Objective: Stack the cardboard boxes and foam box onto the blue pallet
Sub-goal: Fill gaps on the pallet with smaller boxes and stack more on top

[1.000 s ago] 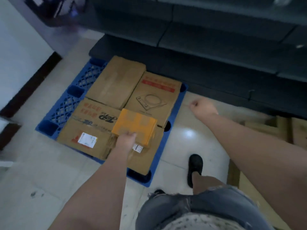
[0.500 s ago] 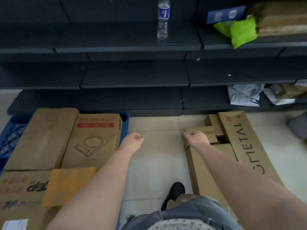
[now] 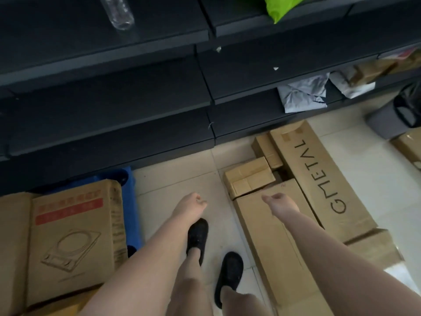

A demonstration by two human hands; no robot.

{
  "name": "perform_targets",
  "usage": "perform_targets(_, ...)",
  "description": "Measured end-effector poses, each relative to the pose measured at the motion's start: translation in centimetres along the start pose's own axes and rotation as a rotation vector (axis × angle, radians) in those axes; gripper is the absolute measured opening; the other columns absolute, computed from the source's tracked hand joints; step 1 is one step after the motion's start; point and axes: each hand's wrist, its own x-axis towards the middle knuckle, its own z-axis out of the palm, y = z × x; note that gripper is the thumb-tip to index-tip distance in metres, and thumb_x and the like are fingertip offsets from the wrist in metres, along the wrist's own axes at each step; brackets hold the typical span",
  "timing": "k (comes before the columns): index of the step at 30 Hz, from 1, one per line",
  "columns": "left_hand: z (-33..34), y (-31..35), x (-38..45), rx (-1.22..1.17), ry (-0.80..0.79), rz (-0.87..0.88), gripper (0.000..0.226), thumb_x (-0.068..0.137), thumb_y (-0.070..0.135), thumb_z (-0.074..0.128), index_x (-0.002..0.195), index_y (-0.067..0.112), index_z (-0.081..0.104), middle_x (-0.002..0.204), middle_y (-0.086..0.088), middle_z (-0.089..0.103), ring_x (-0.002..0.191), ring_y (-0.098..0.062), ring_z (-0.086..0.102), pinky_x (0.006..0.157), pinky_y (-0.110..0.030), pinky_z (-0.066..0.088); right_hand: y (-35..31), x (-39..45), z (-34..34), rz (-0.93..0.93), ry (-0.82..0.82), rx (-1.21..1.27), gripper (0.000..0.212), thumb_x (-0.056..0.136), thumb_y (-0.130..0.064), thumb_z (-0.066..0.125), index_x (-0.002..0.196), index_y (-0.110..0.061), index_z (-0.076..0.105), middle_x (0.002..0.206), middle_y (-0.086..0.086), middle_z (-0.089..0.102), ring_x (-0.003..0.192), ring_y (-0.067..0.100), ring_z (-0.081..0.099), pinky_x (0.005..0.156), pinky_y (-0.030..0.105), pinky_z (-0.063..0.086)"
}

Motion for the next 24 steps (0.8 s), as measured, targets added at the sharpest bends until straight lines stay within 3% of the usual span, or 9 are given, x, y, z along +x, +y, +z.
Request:
perform_targets(5, 4.1, 3.2, 11.5, 0.116, -0.098, 0.026, 0.048, 0.091, 0.033, 0.049, 0.136, 0.017, 0.042, 0.139, -0.007, 0.047, 0.124, -0.025, 0.048, 0.099, -0.034, 0.041, -0.5, 10.7, 3.4, 0.132, -0.048, 0.109, 0.058, 0.09, -0.044, 0.052, 0.135, -0.007, 0.043, 0.129, 0.016, 0.055, 0.118, 0.031, 0.052, 0.101, 0.043, 0.044)
perform_targets(7, 6.3, 4.0, 16.2, 0.174, -0.133, 0.047, 0.051, 0.091, 0.033, 0.048, 0.138, 0.018, 0.038, 0.142, -0.007, 0.044, 0.127, -0.025, 0.046, 0.101, -0.036, 0.041, -0.7, 15.6, 5.3, 0.154, -0.049, 0.117, 0.06, 0.09, -0.043, 0.052, 0.137, -0.008, 0.041, 0.134, 0.014, 0.052, 0.121, 0.031, 0.05, 0.101, 0.039, 0.043)
perform_targets(12, 11.2, 5.4, 27.6, 0.291, -0.167, 0.087, 0.053, 0.092, 0.031, 0.047, 0.141, 0.016, 0.033, 0.143, -0.009, 0.04, 0.128, -0.028, 0.043, 0.101, -0.039, 0.041, 0.7, 27.8, 10.4, 0.188, -0.032, 0.078, 0.065, 0.088, -0.043, 0.055, 0.139, -0.009, 0.035, 0.136, 0.011, 0.05, 0.119, 0.028, 0.052, 0.078, 0.029, 0.04)
perform_targets(17, 16.1, 7.2, 38.1, 0.331, -0.098, 0.159, 0.061, 0.09, 0.031, 0.052, 0.144, 0.019, 0.027, 0.148, -0.006, 0.034, 0.132, -0.027, 0.038, 0.101, -0.042, 0.04, 3.2, 38.0, 14.7, 0.292, 0.019, 0.19, 0.073, 0.087, -0.044, 0.058, 0.142, -0.005, 0.029, 0.136, 0.013, 0.048, 0.117, 0.03, 0.051, 0.073, 0.029, 0.039)
perform_targets(19, 18.3, 7.6, 41.6, 0.342, -0.101, 0.195, 0.066, 0.091, 0.03, 0.051, 0.148, 0.019, 0.019, 0.154, -0.004, 0.025, 0.137, -0.027, 0.031, 0.105, -0.044, 0.038, 3.9, 41.1, 16.1, 0.363, 0.052, 0.262, 0.069, 0.086, -0.043, 0.06, 0.135, -0.002, 0.035, 0.12, 0.013, 0.056, 0.098, 0.028, 0.057, 0.071, 0.031, 0.042)
perform_targets(21, 20.3, 7.4, 44.2, 0.326, -0.141, 0.19, 0.069, 0.092, 0.031, 0.05, 0.149, 0.021, 0.014, 0.156, -0.004, 0.021, 0.14, -0.027, 0.028, 0.108, -0.044, 0.035, 4.6, 43.5, 17.3, 0.443, 0.077, 0.351, 0.061, 0.084, -0.043, 0.062, 0.125, -0.001, 0.045, 0.086, 0.006, 0.054, 0.069, 0.019, 0.051, 0.065, 0.03, 0.043)
perform_targets(22, 21.1, 7.2, 45.1, 0.319, -0.166, 0.18, 0.069, 0.092, 0.032, 0.05, 0.149, 0.02, 0.014, 0.155, -0.005, 0.024, 0.139, -0.028, 0.029, 0.108, -0.043, 0.034, 4.9, 44.5, 17.8, 0.478, 0.097, 0.399, 0.057, 0.083, -0.043, 0.064, 0.12, -0.003, 0.049, 0.076, 0.003, 0.049, 0.062, 0.017, 0.047, 0.061, 0.03, 0.042)
perform_targets(24, 22.1, 6.3, 46.1, 0.339, -0.177, 0.176, 0.069, 0.092, 0.034, 0.051, 0.149, 0.019, 0.016, 0.153, -0.006, 0.027, 0.137, -0.029, 0.029, 0.106, -0.042, 0.034, 4.9, 45.6, 18.5, 0.509, 0.126, 0.506, 0.057, 0.079, -0.044, 0.068, 0.116, -0.005, 0.051, 0.076, 0.004, 0.051, 0.063, 0.017, 0.05, 0.056, 0.03, 0.043)
